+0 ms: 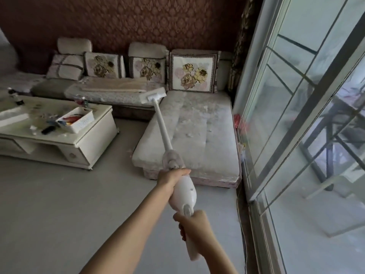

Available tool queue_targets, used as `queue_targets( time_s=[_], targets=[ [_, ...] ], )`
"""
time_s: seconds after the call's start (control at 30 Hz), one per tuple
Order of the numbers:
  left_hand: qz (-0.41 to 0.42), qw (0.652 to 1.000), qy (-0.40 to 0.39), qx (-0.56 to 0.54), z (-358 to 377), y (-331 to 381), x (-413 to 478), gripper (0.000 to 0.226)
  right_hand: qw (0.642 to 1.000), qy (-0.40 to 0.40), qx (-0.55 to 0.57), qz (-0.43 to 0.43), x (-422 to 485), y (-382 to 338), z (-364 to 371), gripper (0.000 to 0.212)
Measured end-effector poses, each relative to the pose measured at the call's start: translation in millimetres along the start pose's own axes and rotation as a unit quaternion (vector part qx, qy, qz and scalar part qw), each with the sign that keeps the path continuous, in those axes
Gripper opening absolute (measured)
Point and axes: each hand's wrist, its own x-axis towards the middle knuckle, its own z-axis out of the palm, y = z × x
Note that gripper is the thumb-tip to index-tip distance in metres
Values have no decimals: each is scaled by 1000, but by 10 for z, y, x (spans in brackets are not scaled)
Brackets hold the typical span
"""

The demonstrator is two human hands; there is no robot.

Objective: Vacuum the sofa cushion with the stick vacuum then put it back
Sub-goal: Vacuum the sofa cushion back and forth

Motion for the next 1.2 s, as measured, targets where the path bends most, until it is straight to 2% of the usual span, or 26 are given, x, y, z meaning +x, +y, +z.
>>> queue_targets(
  time_s=[0.03,0.17,0.3,0.5,0.67,0.8,1.2],
  targets=[
    [7,1000,-4,14,-86,46,97,85,1000,9,14,1,58,-27,152,14],
    [21,999,-15,47,-320,189,397,56,998,38,48,1,235,-142,597,15],
    [4,994,-39,99,-358,247,592,75,994,72,77,16,374,-207,816,11],
    [-5,991,-58,120,-216,150,751,98,989,108,94,31,485,-157,816,11],
    [-3,991,-69,114,-147,-28,792,97,989,118,83,44,481,9,813,14],
    [-9,991,-65,117,-107,-159,821,87,988,126,75,44,475,130,796,13],
    [-55,981,-60,173,-31,-417,908,91,984,113,107,85,496,323,766,14]
  ],
)
